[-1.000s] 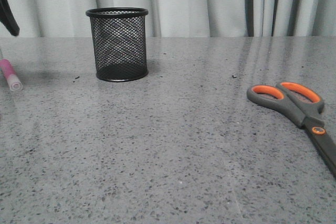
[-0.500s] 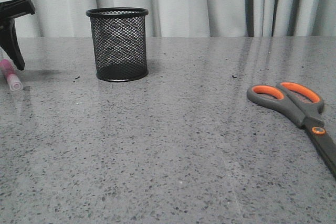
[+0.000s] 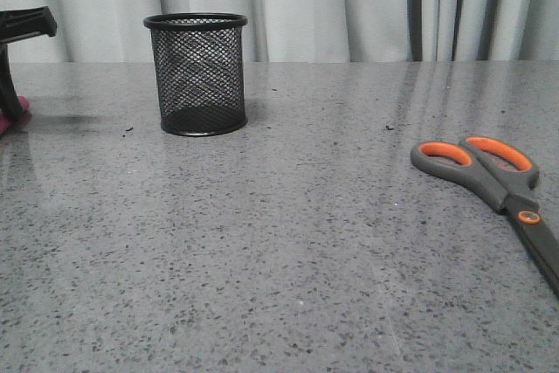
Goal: Put pen and scissors into bin
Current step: 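Lower the left gripper and grasp the pink highlighter, then lift the highlighter over the black mesh cup and drop it in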
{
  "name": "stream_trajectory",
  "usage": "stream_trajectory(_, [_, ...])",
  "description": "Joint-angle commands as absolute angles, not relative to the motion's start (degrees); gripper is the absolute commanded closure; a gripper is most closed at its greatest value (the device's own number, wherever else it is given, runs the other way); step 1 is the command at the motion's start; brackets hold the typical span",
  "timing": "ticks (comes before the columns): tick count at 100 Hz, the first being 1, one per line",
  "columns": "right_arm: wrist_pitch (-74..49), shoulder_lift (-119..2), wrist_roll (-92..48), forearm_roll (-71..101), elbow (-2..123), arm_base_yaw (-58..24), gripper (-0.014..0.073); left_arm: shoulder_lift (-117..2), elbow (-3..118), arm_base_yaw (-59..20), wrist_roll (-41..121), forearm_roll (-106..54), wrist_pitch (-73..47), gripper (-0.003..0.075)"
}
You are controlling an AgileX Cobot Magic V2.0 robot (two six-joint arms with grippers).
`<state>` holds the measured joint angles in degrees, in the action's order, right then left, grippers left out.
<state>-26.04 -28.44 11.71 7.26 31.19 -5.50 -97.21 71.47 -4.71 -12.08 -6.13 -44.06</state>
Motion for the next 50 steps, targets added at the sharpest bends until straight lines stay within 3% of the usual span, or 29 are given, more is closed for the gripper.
stream_trajectory(1, [-22.0,-29.1,11.5,7.5,33.2,-5.5,0.0234,-92.7,71.8,-5.1,-7.3,-10.7,-37.3,0.0739])
stream_trajectory(20, [-21.3,-29.4,11.5,7.5,33.2,-5.5,0.0234,-83.6,71.8,-7.4,22.2,-46.4,-18.0,0.0739])
stream_trajectory(32, [-20.4,-30.3,11.5,7.7,33.2,-5.5,0.0234,-82.0,73.2,-12.9,44.8,-71.4,-14.6,0.0739])
stream_trajectory(50, [-20.5,-31.4,11.5,7.9,33.2,-5.5,0.0234,-83.0,73.5,-21.5,63.7,-85.0,-11.5,0.0739])
